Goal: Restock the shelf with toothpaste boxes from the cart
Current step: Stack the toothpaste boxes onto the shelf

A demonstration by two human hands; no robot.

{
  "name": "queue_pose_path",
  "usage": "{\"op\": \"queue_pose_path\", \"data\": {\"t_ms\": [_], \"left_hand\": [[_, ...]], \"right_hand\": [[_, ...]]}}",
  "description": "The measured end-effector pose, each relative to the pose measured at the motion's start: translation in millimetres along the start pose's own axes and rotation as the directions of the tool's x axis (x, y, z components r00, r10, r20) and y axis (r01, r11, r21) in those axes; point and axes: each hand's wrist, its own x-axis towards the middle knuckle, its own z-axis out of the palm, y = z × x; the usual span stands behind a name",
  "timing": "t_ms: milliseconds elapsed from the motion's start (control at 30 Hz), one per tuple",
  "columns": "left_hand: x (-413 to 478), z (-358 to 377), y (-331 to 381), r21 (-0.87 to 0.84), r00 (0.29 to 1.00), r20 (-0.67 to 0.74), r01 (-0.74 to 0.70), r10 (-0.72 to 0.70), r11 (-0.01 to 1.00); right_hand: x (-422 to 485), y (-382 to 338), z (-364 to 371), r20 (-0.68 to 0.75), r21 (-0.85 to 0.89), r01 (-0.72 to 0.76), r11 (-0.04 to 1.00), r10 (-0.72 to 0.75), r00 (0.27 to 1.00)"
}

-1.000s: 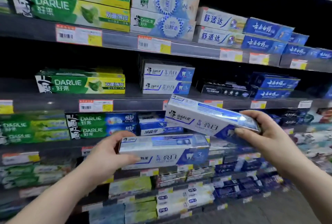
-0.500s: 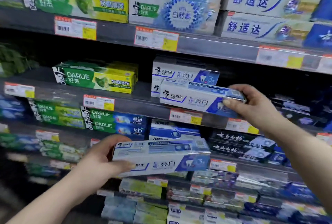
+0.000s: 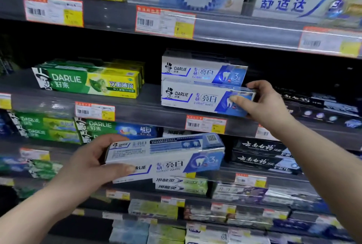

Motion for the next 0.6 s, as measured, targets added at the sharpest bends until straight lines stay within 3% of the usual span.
{"op": "queue_pose_path", "data": {"t_ms": [267, 600], "left_hand": [[21, -3, -8, -0.009, 0.998, -0.005, -0.064, 0.064, 0.998], [56, -4, 8, -0.009, 0.954, -0.038, -0.298, 0.297, 0.955]], "right_hand": [[2, 3, 7, -0.127, -0.069, 0.047, 0.997, -0.055, 0.99], [-11, 9, 0, -0.205, -0.047, 0.146, 0.988, -0.153, 0.967]]}}
